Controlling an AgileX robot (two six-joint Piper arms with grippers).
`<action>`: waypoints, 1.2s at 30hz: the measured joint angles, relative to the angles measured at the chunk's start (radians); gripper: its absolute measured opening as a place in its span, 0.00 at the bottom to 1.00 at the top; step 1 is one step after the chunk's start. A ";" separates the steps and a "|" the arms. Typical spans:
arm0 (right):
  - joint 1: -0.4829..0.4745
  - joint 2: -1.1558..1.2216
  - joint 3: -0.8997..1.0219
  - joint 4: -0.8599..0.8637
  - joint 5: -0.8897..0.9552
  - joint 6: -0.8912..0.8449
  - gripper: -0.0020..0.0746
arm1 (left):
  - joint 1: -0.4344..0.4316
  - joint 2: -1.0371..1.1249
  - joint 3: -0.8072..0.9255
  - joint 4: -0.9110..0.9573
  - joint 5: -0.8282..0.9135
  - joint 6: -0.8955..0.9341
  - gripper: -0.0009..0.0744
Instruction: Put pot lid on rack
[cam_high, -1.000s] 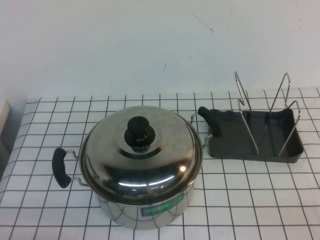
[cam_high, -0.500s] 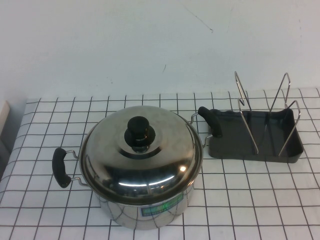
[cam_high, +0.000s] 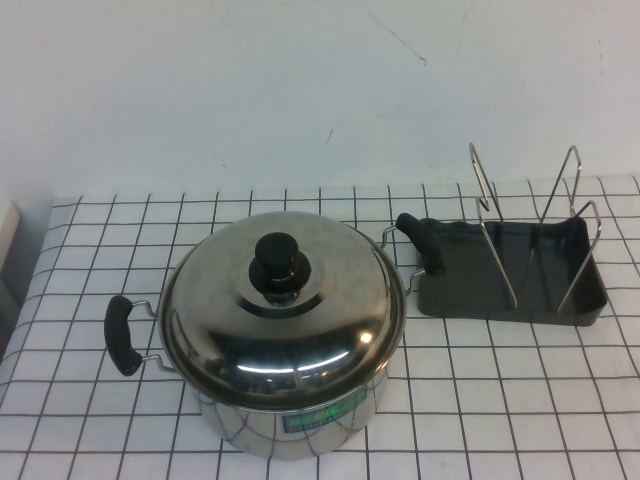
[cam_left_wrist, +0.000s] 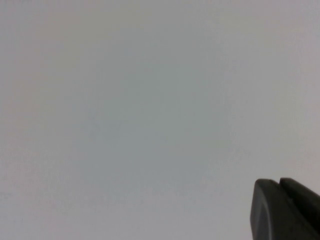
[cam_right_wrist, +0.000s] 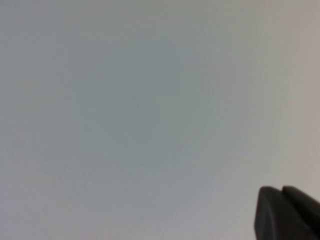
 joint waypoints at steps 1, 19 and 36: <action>0.000 0.000 -0.018 0.000 0.067 0.002 0.02 | 0.000 -0.002 -0.002 -0.007 0.011 0.000 0.01; 0.000 0.183 -0.382 0.096 1.015 -0.241 0.02 | 0.000 0.311 -0.596 -0.123 0.900 0.103 0.01; 0.000 0.201 -0.312 0.254 1.051 -0.486 0.02 | -0.066 0.826 -0.660 -1.540 0.944 1.758 0.01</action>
